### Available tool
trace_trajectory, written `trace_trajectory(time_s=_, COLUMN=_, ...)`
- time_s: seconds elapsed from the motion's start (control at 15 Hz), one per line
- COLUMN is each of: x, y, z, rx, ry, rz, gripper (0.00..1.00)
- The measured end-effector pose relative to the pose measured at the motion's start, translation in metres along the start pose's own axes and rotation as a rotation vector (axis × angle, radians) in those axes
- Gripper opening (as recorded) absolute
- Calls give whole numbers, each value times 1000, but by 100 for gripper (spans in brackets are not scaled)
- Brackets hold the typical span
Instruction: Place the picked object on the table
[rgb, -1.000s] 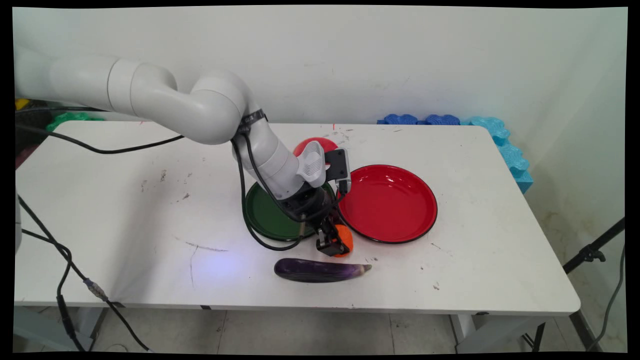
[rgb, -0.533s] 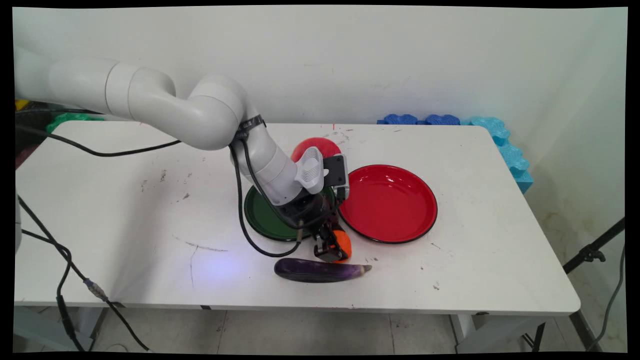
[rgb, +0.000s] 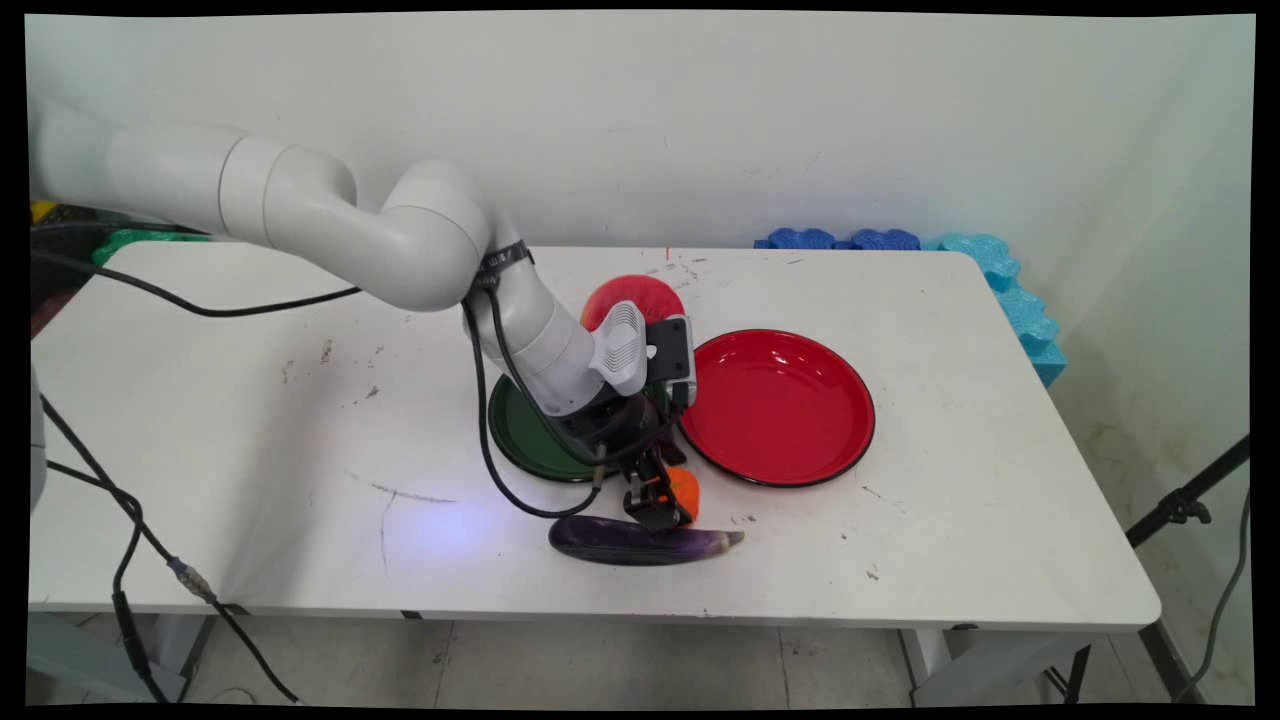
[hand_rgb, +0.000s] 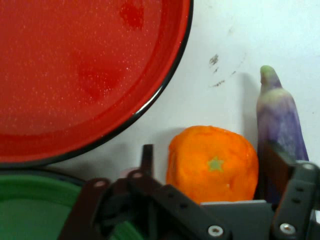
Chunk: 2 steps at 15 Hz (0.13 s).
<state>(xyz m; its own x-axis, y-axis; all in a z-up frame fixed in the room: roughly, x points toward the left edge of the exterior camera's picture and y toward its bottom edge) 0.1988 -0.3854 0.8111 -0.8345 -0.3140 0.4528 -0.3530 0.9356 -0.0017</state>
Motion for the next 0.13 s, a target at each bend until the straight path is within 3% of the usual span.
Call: trace_trajectory(time_s=0.13, x=0, y=-1, z=1, rx=4, ry=4, rz=-1, gripper=100)
